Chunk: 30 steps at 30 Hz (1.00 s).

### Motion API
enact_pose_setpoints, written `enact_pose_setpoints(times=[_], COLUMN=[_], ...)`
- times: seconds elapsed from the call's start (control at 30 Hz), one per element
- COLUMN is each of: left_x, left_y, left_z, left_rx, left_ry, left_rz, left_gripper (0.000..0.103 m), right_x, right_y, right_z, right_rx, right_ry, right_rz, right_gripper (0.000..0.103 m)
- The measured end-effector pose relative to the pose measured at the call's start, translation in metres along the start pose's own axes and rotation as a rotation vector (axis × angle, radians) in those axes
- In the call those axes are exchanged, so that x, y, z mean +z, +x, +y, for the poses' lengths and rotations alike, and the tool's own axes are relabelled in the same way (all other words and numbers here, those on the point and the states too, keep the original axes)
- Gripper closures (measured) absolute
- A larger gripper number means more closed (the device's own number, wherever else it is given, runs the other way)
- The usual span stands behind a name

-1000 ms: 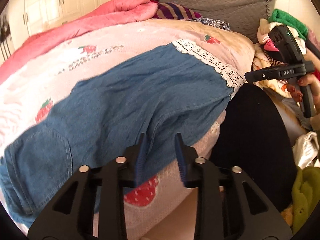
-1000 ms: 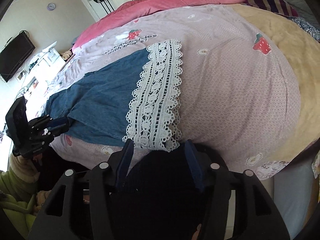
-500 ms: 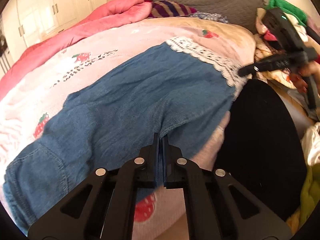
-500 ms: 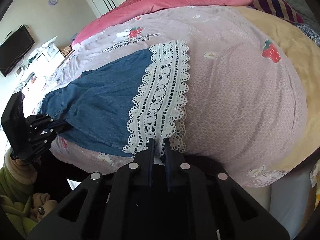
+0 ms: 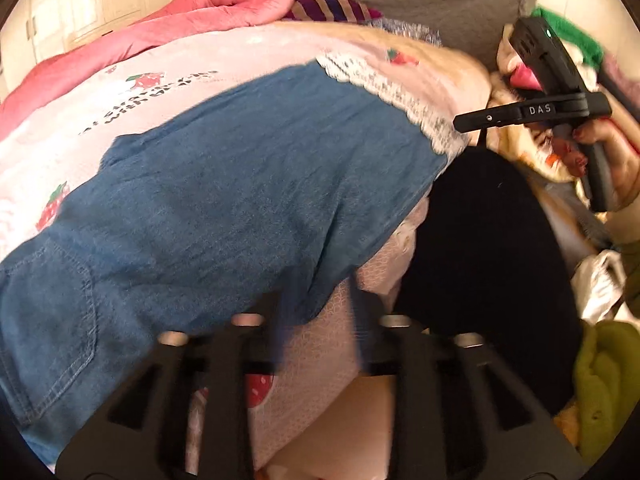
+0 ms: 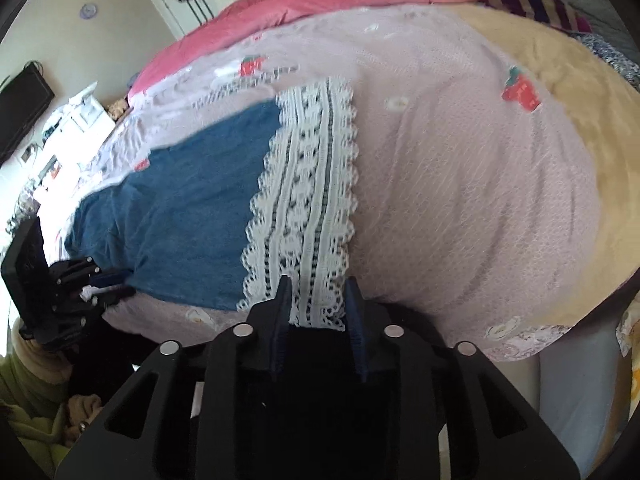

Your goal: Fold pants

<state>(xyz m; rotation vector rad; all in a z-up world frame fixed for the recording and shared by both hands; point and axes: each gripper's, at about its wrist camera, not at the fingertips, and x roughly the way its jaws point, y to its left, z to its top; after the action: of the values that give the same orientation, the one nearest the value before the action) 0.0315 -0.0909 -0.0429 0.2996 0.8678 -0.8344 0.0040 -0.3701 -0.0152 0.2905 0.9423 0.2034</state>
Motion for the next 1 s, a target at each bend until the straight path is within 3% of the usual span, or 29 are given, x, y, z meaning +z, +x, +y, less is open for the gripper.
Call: enact_pose_setpoints(times=[0.03, 0.1, 0.23, 0.33, 0.47, 0.57, 0.67, 0.7, 0.8, 0.9, 1.0], left_x=[0.000, -0.002, -0.012, -0.027, -0.057, -0.076, -0.091, -0.094, -0.098, -0.094, -0.078], left_y=[-0.005, -0.026, -0.075, -0.110, -0.141, -0.143, -0.137, -0.132, -0.117, -0.107, -0.127], left_z=[0.002, 0.012, 0.046, 0.083, 0.143, 0.181, 0.213, 0.220, 0.229, 0.234, 0.240], left_rx=[0.009, 0.038, 0.139, 0.301, 0.455, 0.452, 0.360, 0.307, 0.203, 0.227, 0.278], left_ry=[-0.016, -0.052, -0.156, -0.264, -0.472, -0.615, -0.764, -0.802, -0.852, -0.846, -0.801], left_rz=[-0.010, -0.054, -0.155, -0.200, -0.214, -0.200, -0.188, -0.184, -0.181, -0.172, -0.230], left_gripper=[0.053, 0.049, 0.029, 0.017, 0.016, 0.016, 0.016, 0.021, 0.065, 0.076, 0.083], right_x=[0.002, 0.006, 0.014, 0.022, 0.029, 0.024, 0.018, 0.016, 0.008, 0.004, 0.004], right_y=[-0.004, -0.013, -0.006, 0.017, 0.061, 0.084, 0.099, 0.101, 0.106, 0.112, 0.109], right_z=[0.003, 0.019, 0.062, 0.101, 0.149, 0.177, 0.193, 0.195, 0.192, 0.189, 0.189], right_rx=[0.007, 0.033, 0.092, 0.138, 0.190, 0.210, 0.221, 0.223, 0.209, 0.196, 0.202], right_ry=[-0.004, -0.053, -0.178, -0.275, -0.373, -0.441, -0.477, -0.479, -0.472, -0.458, -0.448], right_rz=[-0.018, -0.061, -0.070, -0.042, 0.031, 0.074, 0.100, 0.106, 0.123, 0.145, 0.142], right_gripper=[0.064, 0.055, 0.052, 0.047, 0.046, 0.047, 0.047, 0.046, 0.046, 0.046, 0.046])
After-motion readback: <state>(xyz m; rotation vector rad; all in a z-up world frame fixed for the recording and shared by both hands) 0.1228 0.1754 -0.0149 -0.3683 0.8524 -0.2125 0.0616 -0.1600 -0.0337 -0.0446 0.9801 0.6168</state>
